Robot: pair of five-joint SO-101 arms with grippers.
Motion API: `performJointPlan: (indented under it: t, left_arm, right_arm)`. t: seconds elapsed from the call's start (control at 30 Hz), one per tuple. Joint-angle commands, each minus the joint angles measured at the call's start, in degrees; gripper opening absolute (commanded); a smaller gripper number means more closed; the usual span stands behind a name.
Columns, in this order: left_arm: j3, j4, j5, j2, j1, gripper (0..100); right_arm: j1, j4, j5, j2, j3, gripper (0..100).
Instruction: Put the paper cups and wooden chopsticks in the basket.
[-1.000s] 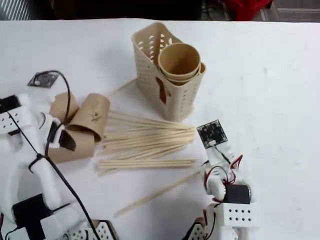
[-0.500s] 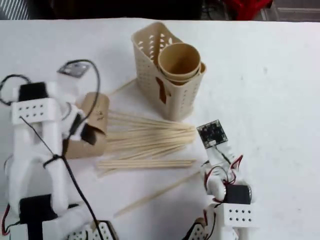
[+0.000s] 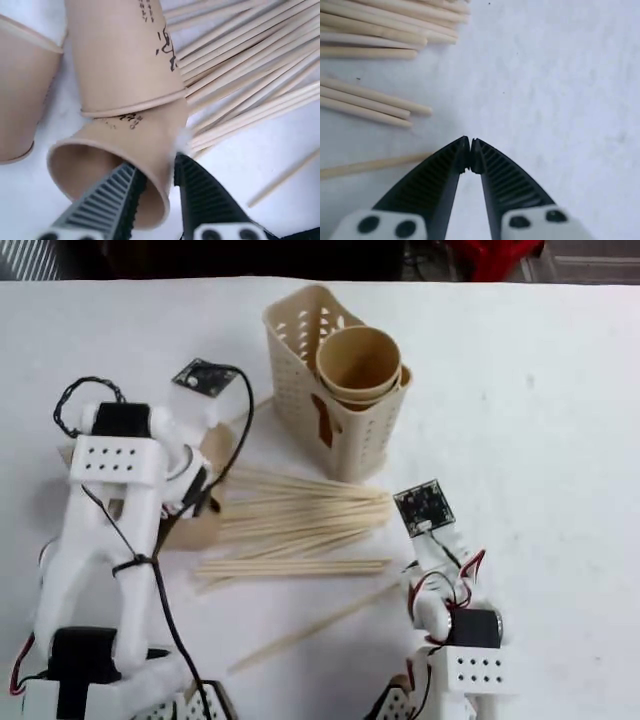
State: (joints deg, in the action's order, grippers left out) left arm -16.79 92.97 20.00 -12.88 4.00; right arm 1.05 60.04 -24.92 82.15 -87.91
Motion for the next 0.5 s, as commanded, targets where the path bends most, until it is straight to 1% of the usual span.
performJointPlan:
  t: [0.0,0.1,0.17,0.33,0.47]
  left_arm:
    - [1.8,-0.4,-0.5,-0.1,-0.7,10]
    - [1.1,-0.4,-0.3,-0.6,-0.7,5]
    - [1.1,-0.4,1.5,-0.6,-0.4,2]
    - [3.3,3.7,2.9,-0.6,1.7,2]
    - [11.6,9.0,3.7,-0.6,4.6,2]
  right_arm:
    - [0.0,-1.2,-0.5,0.7,0.4,1.8]
    - [0.0,-1.2,-0.5,0.7,0.4,1.8]
    - [0.0,-1.2,-0.5,0.7,0.4,1.8]
    - [0.0,-1.2,-0.5,0.7,0.4,1.8]
    - [-0.3,-2.0,-0.5,0.7,0.3,1.8]
